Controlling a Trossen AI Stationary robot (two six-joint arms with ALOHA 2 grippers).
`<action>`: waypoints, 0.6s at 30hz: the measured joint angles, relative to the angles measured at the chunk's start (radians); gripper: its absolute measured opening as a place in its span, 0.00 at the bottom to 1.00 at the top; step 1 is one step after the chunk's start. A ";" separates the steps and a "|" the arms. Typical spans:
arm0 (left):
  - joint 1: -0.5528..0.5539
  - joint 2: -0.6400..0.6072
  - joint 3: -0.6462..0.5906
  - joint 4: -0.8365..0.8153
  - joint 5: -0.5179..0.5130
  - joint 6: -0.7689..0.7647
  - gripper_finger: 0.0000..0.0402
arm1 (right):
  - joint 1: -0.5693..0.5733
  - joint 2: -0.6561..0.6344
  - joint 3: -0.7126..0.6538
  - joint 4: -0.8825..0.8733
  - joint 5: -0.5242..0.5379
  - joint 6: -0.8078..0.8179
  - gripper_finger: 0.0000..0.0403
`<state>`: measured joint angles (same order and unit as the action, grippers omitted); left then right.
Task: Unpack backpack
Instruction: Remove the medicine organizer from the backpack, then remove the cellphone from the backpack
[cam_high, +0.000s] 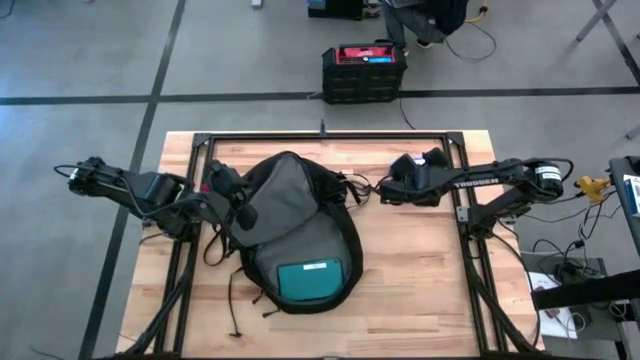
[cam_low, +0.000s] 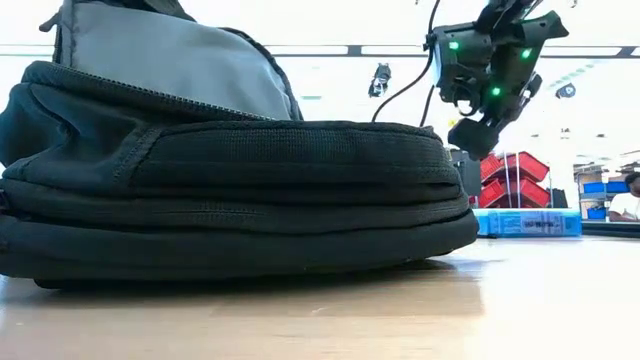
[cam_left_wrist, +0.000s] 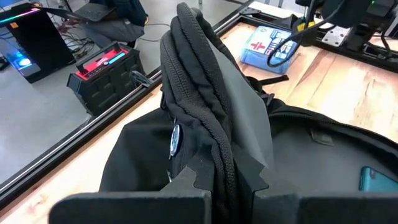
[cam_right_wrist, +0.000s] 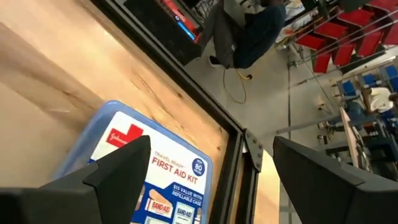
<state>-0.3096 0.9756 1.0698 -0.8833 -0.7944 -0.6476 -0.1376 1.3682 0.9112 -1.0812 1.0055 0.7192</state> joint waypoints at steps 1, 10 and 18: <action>0.000 0.000 0.000 0.000 0.000 0.000 0.00 | 0.005 0.000 0.000 0.015 -0.020 0.000 0.80; 0.000 0.027 -0.024 0.001 0.004 -0.021 0.00 | 0.124 0.001 0.000 0.379 -0.395 -0.188 0.80; 0.000 0.087 -0.228 0.086 0.051 -0.156 0.00 | 0.337 0.003 0.000 0.677 -0.553 -0.347 0.81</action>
<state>-0.3092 1.0627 0.8421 -0.7971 -0.7433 -0.8040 0.1990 1.3716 0.9115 -0.4047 0.4529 0.3721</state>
